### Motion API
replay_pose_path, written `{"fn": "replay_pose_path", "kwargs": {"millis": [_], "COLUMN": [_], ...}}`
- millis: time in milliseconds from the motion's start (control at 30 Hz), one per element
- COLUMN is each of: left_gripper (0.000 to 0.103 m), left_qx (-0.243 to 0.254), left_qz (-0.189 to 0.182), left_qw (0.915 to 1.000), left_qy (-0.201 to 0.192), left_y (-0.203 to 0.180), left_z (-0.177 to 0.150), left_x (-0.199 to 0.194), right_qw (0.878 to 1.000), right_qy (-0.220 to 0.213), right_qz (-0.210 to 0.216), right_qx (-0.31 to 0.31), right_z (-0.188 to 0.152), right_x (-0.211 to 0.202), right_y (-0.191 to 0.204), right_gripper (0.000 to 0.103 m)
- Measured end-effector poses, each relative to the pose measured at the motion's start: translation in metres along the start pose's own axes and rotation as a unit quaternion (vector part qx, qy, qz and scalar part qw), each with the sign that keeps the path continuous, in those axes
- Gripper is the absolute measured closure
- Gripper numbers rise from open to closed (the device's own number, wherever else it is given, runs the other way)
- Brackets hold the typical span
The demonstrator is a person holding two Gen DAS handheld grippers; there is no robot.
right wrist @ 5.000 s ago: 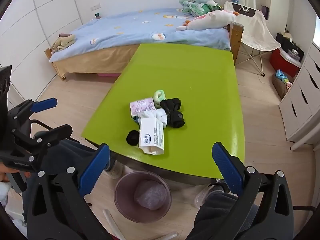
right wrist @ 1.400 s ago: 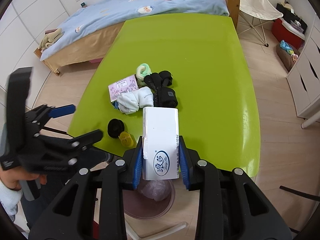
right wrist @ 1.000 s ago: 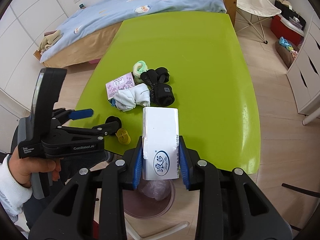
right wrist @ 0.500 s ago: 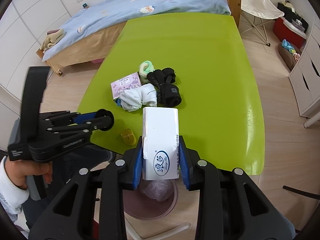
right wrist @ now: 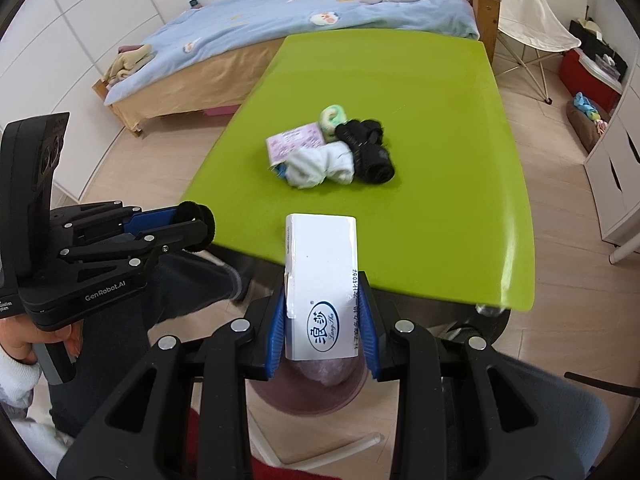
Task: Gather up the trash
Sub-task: 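Carry both items over the pink wastebasket and open both grippers to drop them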
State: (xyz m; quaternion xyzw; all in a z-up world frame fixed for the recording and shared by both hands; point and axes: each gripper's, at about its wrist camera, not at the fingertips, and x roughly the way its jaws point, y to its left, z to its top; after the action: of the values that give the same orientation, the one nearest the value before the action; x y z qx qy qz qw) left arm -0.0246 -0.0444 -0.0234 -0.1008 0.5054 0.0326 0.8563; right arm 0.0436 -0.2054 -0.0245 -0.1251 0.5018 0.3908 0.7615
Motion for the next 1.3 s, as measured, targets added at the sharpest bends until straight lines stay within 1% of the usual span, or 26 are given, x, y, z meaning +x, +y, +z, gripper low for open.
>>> {"fn": "replay_pose_path", "kwargs": {"millis": [233, 400, 567, 633, 667, 700, 733, 767, 833, 1033, 1300], "left_gripper": [0.078, 0.078, 0.078, 0.078, 0.078, 0.078, 0.078, 0.078, 0.078, 0.078, 0.076], "left_qx": [0.006, 0.007, 0.0, -0.001, -0.002, -0.004, -0.004, -0.005, -0.005, 0.006, 0.033], "left_qz": [-0.009, -0.013, -0.015, -0.015, -0.016, -0.017, -0.017, -0.017, -0.018, -0.03, -0.06], "left_qw": [0.9999, 0.9999, 0.9999, 0.9999, 0.9998, 0.9998, 0.9998, 0.9998, 0.9998, 0.9994, 0.9969], "left_qy": [0.004, 0.006, 0.007, 0.007, 0.007, 0.007, 0.007, 0.007, 0.009, 0.015, 0.038], "left_y": [-0.007, -0.008, -0.006, -0.005, -0.005, -0.004, -0.003, -0.003, -0.003, -0.01, -0.032], "left_z": [-0.028, -0.043, -0.053, -0.055, -0.055, -0.055, -0.055, -0.055, -0.055, -0.057, -0.063], "left_x": [-0.013, -0.017, -0.019, -0.019, -0.02, -0.02, -0.019, -0.019, -0.018, -0.017, -0.005], "right_qw": [1.0, 0.998, 0.997, 0.996, 0.996, 0.996, 0.996, 0.997, 0.997, 0.999, 0.999], "right_qy": [0.022, 0.049, 0.066, 0.072, 0.072, 0.072, 0.069, 0.066, 0.066, 0.047, 0.032], "right_qz": [0.018, 0.03, 0.04, 0.044, 0.045, 0.046, 0.046, 0.045, 0.041, 0.016, -0.008], "right_qx": [-0.011, -0.014, -0.019, -0.022, -0.021, -0.018, -0.016, -0.013, -0.01, 0.005, 0.016], "right_z": [-0.028, -0.05, -0.06, -0.06, -0.061, -0.06, -0.06, -0.06, -0.059, -0.056, -0.06], "right_x": [0.0, 0.014, 0.026, 0.031, 0.032, 0.033, 0.033, 0.032, 0.032, 0.019, 0.004], "right_y": [0.017, 0.024, 0.031, 0.033, 0.034, 0.032, 0.031, 0.03, 0.027, 0.012, -0.001], "right_gripper": [0.071, 0.071, 0.071, 0.064, 0.058, 0.043, 0.032, 0.029, 0.018, 0.012, 0.011]}}
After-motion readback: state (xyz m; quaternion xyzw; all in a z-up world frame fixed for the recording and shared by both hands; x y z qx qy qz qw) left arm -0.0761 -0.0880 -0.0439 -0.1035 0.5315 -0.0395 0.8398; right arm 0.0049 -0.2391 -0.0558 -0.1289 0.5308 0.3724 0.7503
